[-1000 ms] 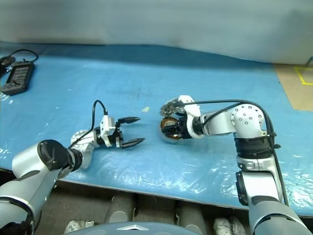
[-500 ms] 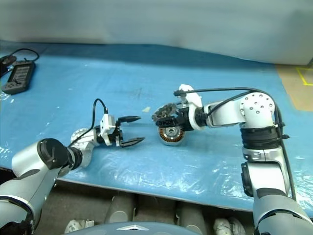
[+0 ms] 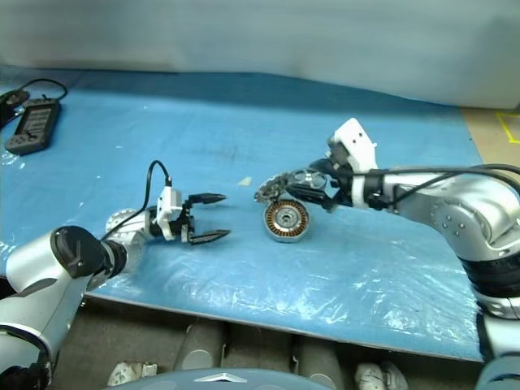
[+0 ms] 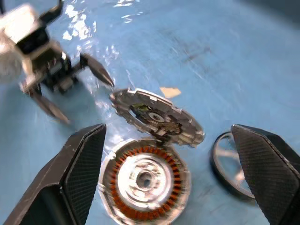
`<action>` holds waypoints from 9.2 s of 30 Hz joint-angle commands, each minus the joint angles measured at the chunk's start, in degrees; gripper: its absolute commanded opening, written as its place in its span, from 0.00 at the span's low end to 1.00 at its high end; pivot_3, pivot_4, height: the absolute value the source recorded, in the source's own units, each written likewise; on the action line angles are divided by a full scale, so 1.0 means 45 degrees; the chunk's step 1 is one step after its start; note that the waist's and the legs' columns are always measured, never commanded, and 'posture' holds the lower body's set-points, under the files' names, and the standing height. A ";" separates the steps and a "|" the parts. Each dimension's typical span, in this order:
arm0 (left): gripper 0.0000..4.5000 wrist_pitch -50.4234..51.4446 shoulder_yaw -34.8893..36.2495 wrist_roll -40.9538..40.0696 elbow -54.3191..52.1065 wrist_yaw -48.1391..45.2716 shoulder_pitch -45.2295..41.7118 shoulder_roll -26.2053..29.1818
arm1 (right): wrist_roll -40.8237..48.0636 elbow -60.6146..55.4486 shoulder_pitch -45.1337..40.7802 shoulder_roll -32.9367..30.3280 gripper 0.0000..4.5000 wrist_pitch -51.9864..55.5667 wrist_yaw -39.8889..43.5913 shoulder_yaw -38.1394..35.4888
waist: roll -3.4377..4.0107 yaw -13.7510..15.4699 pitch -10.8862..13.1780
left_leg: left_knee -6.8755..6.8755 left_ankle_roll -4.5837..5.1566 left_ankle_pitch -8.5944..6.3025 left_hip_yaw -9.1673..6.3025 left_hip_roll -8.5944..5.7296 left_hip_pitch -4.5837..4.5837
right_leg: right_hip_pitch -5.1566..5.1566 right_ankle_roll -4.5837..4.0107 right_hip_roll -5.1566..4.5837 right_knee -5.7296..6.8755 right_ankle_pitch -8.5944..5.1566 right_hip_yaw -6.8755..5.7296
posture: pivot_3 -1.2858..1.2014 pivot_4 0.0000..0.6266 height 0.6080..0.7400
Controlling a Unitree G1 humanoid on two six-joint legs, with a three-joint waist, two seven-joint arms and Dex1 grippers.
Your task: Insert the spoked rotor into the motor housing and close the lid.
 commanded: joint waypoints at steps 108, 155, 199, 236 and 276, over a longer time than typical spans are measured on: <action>1.00 -0.0972 0.0759 0.0787 0.0239 -0.0321 0.1543 0.1234 | -1.0181 -0.1840 -0.0726 0.4852 0.46 0.0194 0.6673 0.4601 | -0.0011 -0.0420 -0.0006 | 0.0035 0.0016 -0.0002 -0.0009 0.0054 0.0082 | 0.0007 -0.0093 0.0000 0.0107 -0.0029 0.0024 | 0.52 0.24 1.00; 1.00 0.1666 0.0734 -0.0932 -0.0651 -0.1361 -0.0419 0.0088 | -0.4980 0.2579 0.2719 0.4592 0.99 -0.3048 0.4939 -0.2687 | -0.0009 -0.0361 -0.0009 | 0.0053 0.0019 0.0000 0.0020 0.0038 0.0095 | 0.0034 -0.0144 -0.0003 0.0099 -0.0058 0.0021 | 0.52 0.24 1.00; 1.00 1.2713 -0.7473 -1.0330 -2.0751 -0.0588 0.8179 -0.1790 | -0.8249 1.0926 -0.0384 0.8158 0.99 -1.0162 0.4383 0.0211 | -0.0003 -0.0755 -0.0012 | 0.0084 0.0119 -0.0005 0.0090 0.0056 0.0069 | 0.0028 -0.0185 0.0017 0.0103 -0.0074 0.0008 | 0.52 0.24 1.00; 1.00 1.2343 -0.8057 -1.1114 -2.1653 0.0648 0.9665 -0.1201 | -0.9948 1.5670 -0.2451 1.0193 0.40 -1.1781 0.4272 0.0705 | 0.0003 -0.1121 -0.0017 | 0.0072 0.0081 -0.0030 0.0147 0.0075 0.0146 | 0.0062 -0.0213 0.0024 0.0105 -0.0064 0.0034 | 0.52 0.24 1.00; 1.00 1.2452 -0.9180 -1.1516 -2.2686 0.0083 1.0812 -0.1138 | -0.6416 0.3015 0.1354 0.5463 0.14 -0.5344 0.7609 0.0820 | 0.0005 -0.1070 -0.0016 | -0.0044 0.0082 -0.0030 0.0189 0.0077 0.0144 | 0.0053 -0.0208 0.0041 -0.0032 -0.0063 0.0048 | 0.52 0.24 1.00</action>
